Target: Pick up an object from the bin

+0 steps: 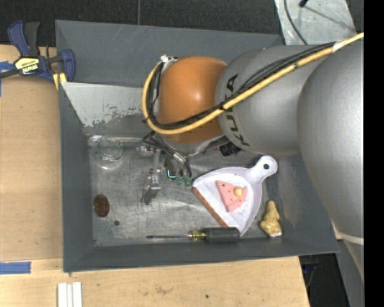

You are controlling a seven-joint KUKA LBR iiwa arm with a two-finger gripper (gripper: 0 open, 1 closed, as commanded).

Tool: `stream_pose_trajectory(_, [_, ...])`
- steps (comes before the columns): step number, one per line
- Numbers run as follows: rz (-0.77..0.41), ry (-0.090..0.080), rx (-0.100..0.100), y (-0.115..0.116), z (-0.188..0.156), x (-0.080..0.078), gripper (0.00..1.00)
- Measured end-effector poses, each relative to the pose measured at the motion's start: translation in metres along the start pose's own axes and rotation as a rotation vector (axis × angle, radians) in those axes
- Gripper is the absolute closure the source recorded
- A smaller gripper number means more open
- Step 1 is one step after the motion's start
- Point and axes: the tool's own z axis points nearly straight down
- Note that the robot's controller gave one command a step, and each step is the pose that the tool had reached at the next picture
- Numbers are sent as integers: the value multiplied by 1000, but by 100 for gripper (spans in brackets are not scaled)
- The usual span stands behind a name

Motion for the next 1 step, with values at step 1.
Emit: stream_pose_trajectory(1, [3,-8,-2,-1,-5,-2,0])
